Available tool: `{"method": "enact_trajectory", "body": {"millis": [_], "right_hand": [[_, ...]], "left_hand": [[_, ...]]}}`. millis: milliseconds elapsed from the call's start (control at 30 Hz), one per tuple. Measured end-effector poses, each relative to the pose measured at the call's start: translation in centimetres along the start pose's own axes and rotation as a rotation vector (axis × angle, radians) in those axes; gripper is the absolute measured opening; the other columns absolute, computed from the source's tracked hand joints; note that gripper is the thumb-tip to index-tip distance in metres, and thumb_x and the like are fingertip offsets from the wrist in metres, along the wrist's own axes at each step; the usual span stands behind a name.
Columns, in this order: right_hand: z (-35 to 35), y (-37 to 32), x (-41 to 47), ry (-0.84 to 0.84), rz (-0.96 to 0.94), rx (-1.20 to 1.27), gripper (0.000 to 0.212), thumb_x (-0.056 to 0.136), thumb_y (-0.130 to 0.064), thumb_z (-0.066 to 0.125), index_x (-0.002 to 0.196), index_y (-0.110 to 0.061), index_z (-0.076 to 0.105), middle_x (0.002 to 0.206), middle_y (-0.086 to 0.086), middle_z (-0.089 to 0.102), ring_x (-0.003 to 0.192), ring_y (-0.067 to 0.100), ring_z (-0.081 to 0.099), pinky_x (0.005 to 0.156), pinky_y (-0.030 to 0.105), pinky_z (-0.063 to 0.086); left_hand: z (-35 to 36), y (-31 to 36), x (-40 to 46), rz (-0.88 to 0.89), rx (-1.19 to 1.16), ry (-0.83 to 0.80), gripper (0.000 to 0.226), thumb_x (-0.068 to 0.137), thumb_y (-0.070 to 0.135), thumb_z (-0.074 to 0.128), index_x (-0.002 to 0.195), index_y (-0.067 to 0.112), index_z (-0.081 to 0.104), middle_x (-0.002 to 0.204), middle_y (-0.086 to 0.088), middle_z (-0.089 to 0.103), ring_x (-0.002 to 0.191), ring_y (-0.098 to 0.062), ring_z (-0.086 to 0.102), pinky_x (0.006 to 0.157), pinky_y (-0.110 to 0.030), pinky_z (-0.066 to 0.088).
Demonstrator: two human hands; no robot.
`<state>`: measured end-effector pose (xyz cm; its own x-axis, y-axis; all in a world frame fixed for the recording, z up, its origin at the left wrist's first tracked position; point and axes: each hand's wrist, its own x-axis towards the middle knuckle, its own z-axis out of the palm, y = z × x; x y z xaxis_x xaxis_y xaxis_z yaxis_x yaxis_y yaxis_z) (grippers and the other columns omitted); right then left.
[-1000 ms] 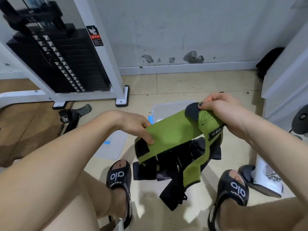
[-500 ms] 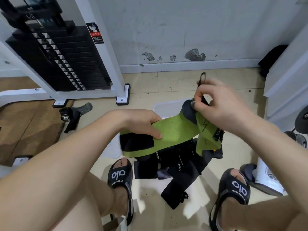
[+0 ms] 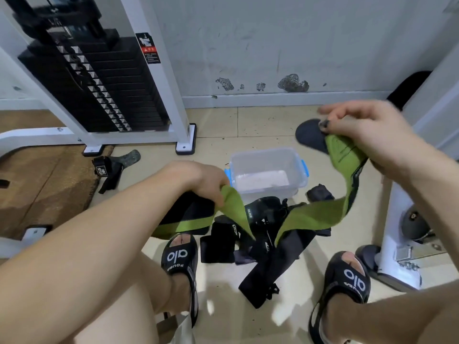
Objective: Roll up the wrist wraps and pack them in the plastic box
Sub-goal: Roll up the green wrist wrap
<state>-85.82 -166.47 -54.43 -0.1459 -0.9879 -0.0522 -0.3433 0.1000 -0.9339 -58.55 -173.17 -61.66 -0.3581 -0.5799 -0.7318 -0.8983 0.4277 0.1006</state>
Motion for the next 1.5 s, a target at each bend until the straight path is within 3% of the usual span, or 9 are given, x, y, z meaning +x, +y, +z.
{"method": "enact_trajectory", "body": {"millis": [200,300,467,600,733,967,1200,1300,1500], "right_hand": [[7.0,2.6,-2.1,-0.508,-0.029,-0.288,0.014,0.084,-0.029,0.076,0.074,-0.024,0.068,0.118,-0.017,0.070,0.118,0.004,0.060,0.111,0.035,0.041],[7.8,2.9,-1.9,-0.546,-0.005,-0.305,0.015,0.079,-0.039,0.071,0.076,-0.025,0.067,0.100,-0.012,0.070,0.104,0.015,0.063,0.102,0.042,0.046],[7.1,2.4,-2.2,-0.655,0.121,-0.099,0.011,0.092,-0.017,0.071,0.083,-0.011,0.068,0.072,-0.006,0.058,0.067,0.009,0.052,0.061,0.018,0.040],[7.5,2.7,-2.2,-0.735,0.218,-0.041,0.009,0.093,-0.014,0.069,0.085,-0.013,0.067,0.076,0.002,0.055,0.067,0.015,0.049,0.058,0.022,0.038],[7.7,2.8,-2.3,-0.789,0.260,-0.024,0.010,0.094,-0.018,0.068,0.085,-0.015,0.064,0.079,0.005,0.049,0.067,0.016,0.046,0.057,0.025,0.036],[6.7,1.9,-1.9,-0.791,0.309,-0.047,0.009,0.097,-0.016,0.064,0.089,-0.016,0.065,0.071,-0.002,0.052,0.056,0.010,0.049,0.048,0.019,0.039],[5.3,2.0,-1.4,-0.638,0.344,-0.052,0.004,0.099,-0.010,0.061,0.095,-0.010,0.062,0.058,-0.002,0.051,0.040,0.008,0.047,0.036,0.015,0.034],[4.8,2.1,-1.4,-0.636,0.362,-0.016,0.003,0.098,-0.008,0.061,0.095,-0.009,0.063,0.062,0.002,0.051,0.041,0.009,0.048,0.036,0.016,0.035],[5.2,1.5,-2.2,-0.732,0.277,-0.132,0.006,0.097,-0.009,0.064,0.092,-0.008,0.065,0.067,-0.003,0.054,0.048,0.006,0.050,0.043,0.015,0.038]], "left_hand": [[-0.5,3.5,-0.5,0.308,-0.293,0.086,0.031,0.094,0.010,0.066,0.073,0.030,0.056,0.066,0.027,0.059,0.061,0.007,0.054,0.060,-0.013,0.041],[-0.8,3.9,-1.0,0.370,-0.320,0.079,0.012,0.083,0.027,0.062,0.072,0.032,0.059,0.075,0.015,0.061,0.074,-0.009,0.056,0.069,-0.025,0.045],[-0.7,3.5,-1.3,0.400,-0.370,0.084,0.016,0.076,0.038,0.060,0.085,0.026,0.066,0.078,0.002,0.057,0.073,-0.015,0.048,0.072,-0.036,0.043],[-0.8,3.3,-1.7,0.397,-0.389,0.095,0.013,0.079,0.035,0.068,0.090,0.029,0.073,0.087,-0.005,0.071,0.076,-0.012,0.055,0.074,-0.039,0.049],[-1.0,3.0,-2.0,0.391,-0.417,0.091,0.021,0.091,0.013,0.066,0.079,0.029,0.072,0.064,0.008,0.051,0.060,-0.012,0.042,0.063,-0.024,0.037],[-1.4,2.8,-2.1,0.313,-0.436,0.068,0.025,0.099,0.028,0.067,0.076,0.025,0.057,0.048,0.014,0.037,0.041,-0.006,0.033,0.041,-0.011,0.025],[-1.5,1.4,-2.1,0.295,-0.486,-0.082,0.036,0.088,0.024,0.081,0.063,0.036,0.059,0.055,0.020,0.048,0.051,0.003,0.049,0.047,-0.009,0.032],[-1.3,1.5,-2.1,0.292,-0.512,-0.060,0.012,0.090,0.021,0.079,0.087,0.024,0.068,0.068,0.019,0.061,0.062,0.001,0.061,0.063,-0.015,0.044],[-1.2,2.3,-1.8,0.308,-0.451,-0.016,0.026,0.088,0.033,0.075,0.109,0.021,0.066,0.099,0.005,0.064,0.096,-0.012,0.061,0.093,-0.036,0.046]]}}
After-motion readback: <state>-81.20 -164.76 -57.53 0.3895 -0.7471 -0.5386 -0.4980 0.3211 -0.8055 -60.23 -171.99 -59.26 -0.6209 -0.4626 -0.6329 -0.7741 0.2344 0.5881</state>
